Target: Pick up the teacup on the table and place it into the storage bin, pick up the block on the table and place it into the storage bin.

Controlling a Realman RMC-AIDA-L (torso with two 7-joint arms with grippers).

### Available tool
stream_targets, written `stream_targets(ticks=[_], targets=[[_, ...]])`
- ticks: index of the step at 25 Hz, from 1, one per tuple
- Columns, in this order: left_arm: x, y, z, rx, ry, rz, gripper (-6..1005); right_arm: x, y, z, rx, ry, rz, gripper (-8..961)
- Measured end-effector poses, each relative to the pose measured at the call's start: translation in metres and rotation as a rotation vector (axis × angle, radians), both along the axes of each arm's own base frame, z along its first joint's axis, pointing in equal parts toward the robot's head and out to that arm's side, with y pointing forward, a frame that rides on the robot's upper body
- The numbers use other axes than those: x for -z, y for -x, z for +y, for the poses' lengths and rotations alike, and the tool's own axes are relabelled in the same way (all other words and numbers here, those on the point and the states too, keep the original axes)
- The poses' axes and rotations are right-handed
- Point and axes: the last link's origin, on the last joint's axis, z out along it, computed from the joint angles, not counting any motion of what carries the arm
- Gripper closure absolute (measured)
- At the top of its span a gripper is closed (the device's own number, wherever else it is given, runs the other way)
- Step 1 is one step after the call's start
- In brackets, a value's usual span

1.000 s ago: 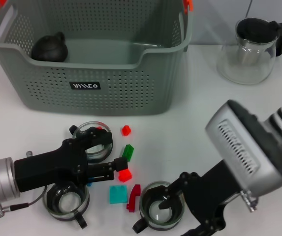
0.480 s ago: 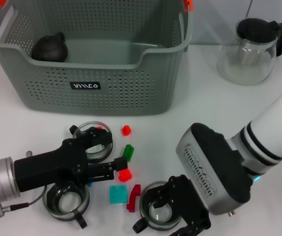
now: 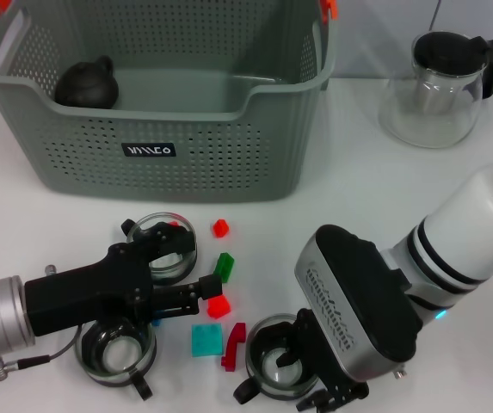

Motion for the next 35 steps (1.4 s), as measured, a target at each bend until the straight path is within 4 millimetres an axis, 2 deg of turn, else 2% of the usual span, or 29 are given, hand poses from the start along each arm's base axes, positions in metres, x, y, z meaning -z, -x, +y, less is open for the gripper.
stream_targets(ticks=[6, 11, 14, 20, 24, 27, 28, 30, 31, 32, 33, 35], targets=[[0.000, 0.000, 0.000, -0.002, 0.000, 0.001, 66, -0.002, 0.004, 0.002, 0.011, -0.011, -0.007, 324], [0.000, 0.001, -0.001, -0.005, 0.000, 0.000, 66, -0.004, 0.005, 0.003, 0.019, -0.013, -0.006, 605], [0.001, 0.001, -0.002, -0.007, 0.000, 0.000, 66, -0.006, 0.008, 0.003, 0.020, -0.015, 0.001, 816], [0.000, 0.002, -0.003, -0.012, -0.003, -0.004, 67, -0.018, 0.012, 0.003, 0.038, -0.021, 0.029, 889], [-0.001, 0.003, -0.004, -0.013, -0.006, -0.010, 67, -0.033, 0.013, 0.005, 0.074, -0.032, 0.052, 889], [-0.003, 0.004, -0.005, -0.021, -0.013, -0.013, 67, -0.060, 0.011, 0.011, 0.139, -0.066, 0.097, 889], [-0.003, 0.005, -0.006, -0.023, -0.015, -0.013, 67, -0.060, 0.011, 0.011, 0.139, -0.066, 0.097, 889], [-0.003, 0.005, -0.006, -0.025, -0.016, -0.014, 67, -0.078, 0.009, 0.015, 0.175, -0.099, 0.128, 890], [-0.002, 0.005, -0.006, -0.026, -0.016, -0.014, 67, -0.098, 0.008, 0.017, 0.198, -0.132, 0.161, 890], [-0.002, 0.005, -0.006, -0.026, -0.016, -0.014, 67, -0.108, 0.010, 0.018, 0.204, -0.150, 0.180, 890], [-0.002, 0.005, -0.006, -0.026, -0.016, -0.014, 66, -0.108, 0.010, 0.018, 0.204, -0.150, 0.180, 890], [-0.002, 0.005, -0.006, -0.025, -0.016, -0.014, 66, -0.125, 0.016, 0.017, 0.204, -0.170, 0.223, 890]])
